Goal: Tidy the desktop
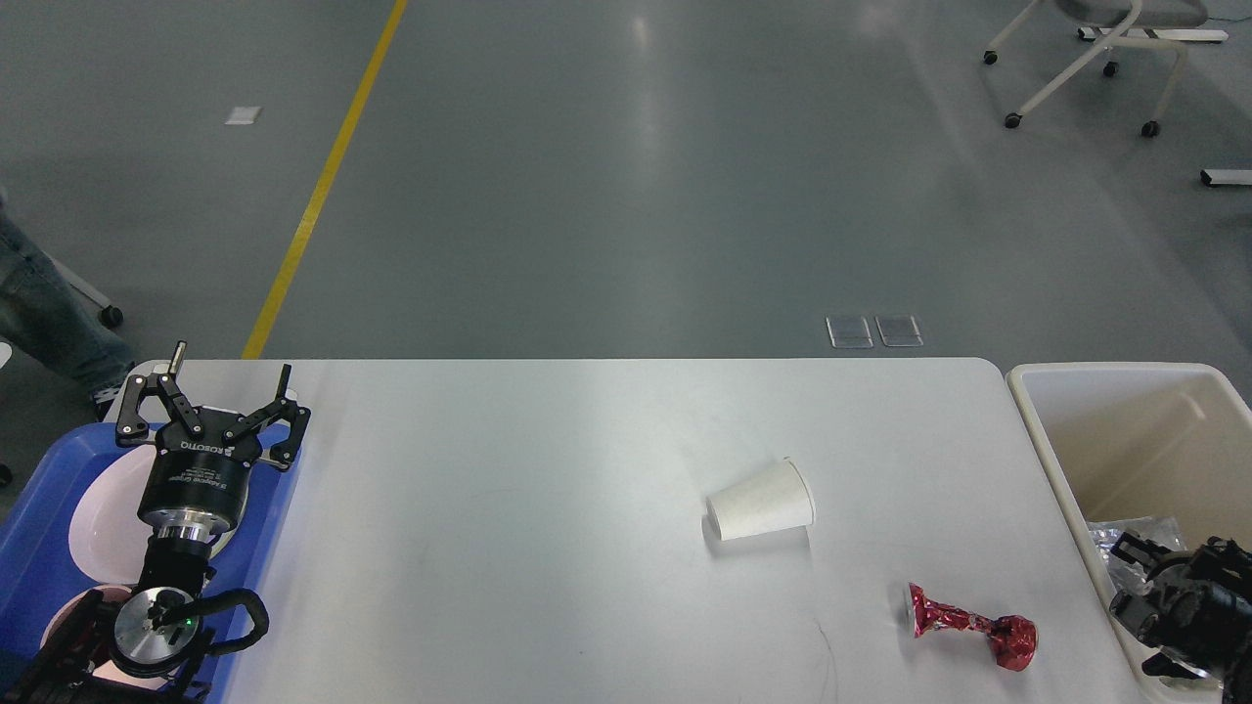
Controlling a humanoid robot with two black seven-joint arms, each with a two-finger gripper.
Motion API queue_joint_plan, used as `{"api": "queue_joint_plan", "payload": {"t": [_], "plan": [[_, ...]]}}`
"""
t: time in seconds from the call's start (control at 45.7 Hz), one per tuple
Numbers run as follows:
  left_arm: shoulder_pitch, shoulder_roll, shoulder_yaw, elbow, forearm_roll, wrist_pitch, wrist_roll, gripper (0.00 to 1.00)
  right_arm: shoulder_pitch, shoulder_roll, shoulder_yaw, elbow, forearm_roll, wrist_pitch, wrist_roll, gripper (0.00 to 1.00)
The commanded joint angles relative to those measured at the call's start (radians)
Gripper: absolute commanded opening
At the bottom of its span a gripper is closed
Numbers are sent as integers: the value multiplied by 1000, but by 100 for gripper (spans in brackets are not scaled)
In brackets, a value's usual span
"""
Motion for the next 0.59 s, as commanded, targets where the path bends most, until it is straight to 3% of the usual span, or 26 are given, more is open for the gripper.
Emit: {"api": "queue_joint_plan", "payload": {"t": [0.0,0.175,0.307,0.569], "plan": [[0,0,0,0,0,0,0,97,48,-20,-14,62,-1,36,0,100],[0,0,0,0,0,0,0,97,298,-161,-23,293,-74,154,0,100],[0,0,0,0,0,0,0,96,477,-192,-25,433,-217,266,-6,100],[-1,0,0,0,0,0,0,97,893,-160,-152,563,-240,739,-12,100]]}}
